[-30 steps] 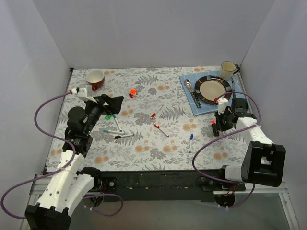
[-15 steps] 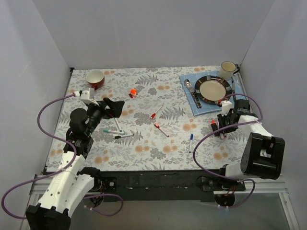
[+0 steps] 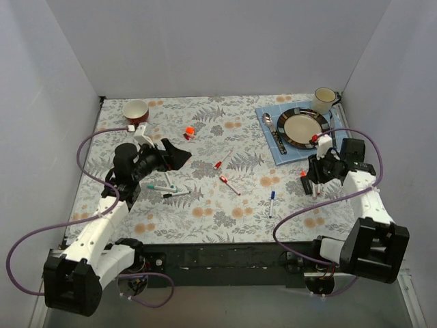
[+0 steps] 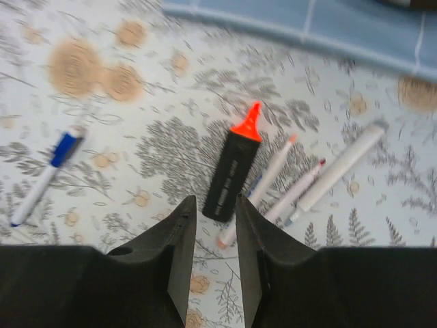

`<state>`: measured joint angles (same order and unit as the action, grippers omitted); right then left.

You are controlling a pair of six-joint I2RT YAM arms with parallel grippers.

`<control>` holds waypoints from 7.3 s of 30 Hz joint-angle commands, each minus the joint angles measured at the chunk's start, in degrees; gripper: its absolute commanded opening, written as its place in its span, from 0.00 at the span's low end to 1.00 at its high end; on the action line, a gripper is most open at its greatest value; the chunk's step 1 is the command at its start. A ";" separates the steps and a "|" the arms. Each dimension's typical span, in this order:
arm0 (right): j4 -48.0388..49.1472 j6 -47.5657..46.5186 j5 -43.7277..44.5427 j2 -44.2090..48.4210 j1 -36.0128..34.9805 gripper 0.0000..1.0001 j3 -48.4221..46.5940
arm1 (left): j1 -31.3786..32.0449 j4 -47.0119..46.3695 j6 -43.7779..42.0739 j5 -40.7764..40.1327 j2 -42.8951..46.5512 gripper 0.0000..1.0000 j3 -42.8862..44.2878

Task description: Open the pen caps

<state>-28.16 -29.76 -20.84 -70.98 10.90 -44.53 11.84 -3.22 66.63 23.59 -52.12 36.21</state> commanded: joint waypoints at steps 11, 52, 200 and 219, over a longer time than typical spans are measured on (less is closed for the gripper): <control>-1.98 -14.45 -40.79 10.42 -10.09 0.49 0.67 | 17.48 8.14 17.08 -13.71 -13.87 0.98 0.35; -1.02 -11.55 -34.44 16.93 -10.37 0.49 2.26 | 37.12 62.55 48.15 -51.81 -67.85 0.47 60.12; 18.94 20.18 -30.84 -1.62 -30.49 0.01 5.60 | 14.98 -23.23 19.59 -35.38 -27.25 0.00 22.95; 16.47 17.90 -29.52 -4.60 -33.83 0.01 4.37 | 5.13 -17.52 16.08 -30.89 -27.86 0.00 27.86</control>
<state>9.47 -8.82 -43.97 -75.70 -23.94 -44.84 34.44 -13.10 87.46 21.41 -85.71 57.28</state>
